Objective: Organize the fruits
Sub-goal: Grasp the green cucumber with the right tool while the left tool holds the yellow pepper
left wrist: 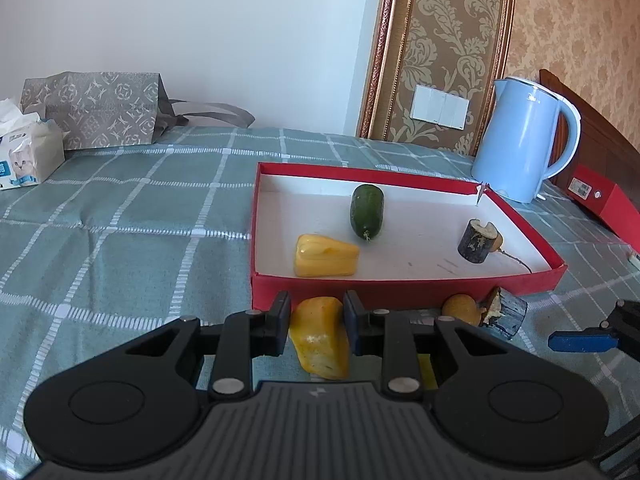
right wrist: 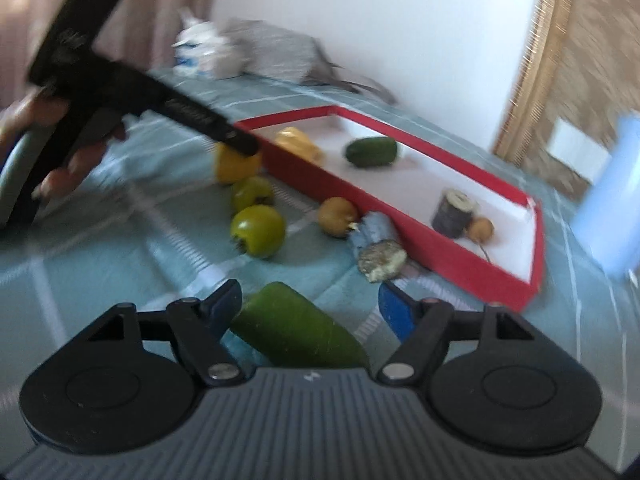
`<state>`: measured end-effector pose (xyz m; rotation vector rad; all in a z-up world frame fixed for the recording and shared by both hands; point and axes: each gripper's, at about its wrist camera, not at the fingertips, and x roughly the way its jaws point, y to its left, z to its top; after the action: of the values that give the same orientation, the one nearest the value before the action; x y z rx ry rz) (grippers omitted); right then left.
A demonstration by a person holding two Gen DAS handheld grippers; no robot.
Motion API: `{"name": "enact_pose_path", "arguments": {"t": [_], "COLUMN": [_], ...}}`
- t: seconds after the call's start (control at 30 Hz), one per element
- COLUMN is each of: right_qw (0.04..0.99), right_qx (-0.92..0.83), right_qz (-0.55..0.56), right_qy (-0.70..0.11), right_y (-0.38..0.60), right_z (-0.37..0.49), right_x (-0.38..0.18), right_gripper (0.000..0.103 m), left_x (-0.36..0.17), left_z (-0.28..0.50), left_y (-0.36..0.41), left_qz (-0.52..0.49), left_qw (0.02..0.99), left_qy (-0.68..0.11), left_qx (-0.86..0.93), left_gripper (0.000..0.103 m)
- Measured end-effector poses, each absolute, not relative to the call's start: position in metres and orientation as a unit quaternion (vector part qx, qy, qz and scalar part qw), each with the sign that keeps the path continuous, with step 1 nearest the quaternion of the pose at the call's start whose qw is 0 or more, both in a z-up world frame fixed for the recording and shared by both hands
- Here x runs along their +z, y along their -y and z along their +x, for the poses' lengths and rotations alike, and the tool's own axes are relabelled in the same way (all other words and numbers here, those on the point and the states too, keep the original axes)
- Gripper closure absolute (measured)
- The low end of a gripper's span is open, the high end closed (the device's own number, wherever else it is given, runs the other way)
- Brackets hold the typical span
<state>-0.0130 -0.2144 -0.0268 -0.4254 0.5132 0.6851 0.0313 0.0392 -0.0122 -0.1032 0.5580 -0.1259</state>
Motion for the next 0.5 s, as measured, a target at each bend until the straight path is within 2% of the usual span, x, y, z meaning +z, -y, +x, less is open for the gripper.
{"name": "enact_pose_path", "arguments": {"t": [0.33,0.5], "right_qw": [0.830,0.818], "right_qx": [0.421,0.449], "right_qz": [-0.272,-0.254], "right_qy": [-0.243,-0.254], "right_y": [0.232,0.232], "right_z": [-0.013,-0.004], "right_x": [-0.013,-0.017], "right_gripper": [0.030,0.046], "left_x": [-0.013,-0.014], "left_z": [0.031,0.032], "left_y": [-0.038,-0.038], "left_qz": [-0.048,-0.048], "left_qw": [0.958,0.958], "left_qy": [-0.275,-0.276], "left_qx": [-0.060,-0.057], "left_gripper": [0.076,0.076]}}
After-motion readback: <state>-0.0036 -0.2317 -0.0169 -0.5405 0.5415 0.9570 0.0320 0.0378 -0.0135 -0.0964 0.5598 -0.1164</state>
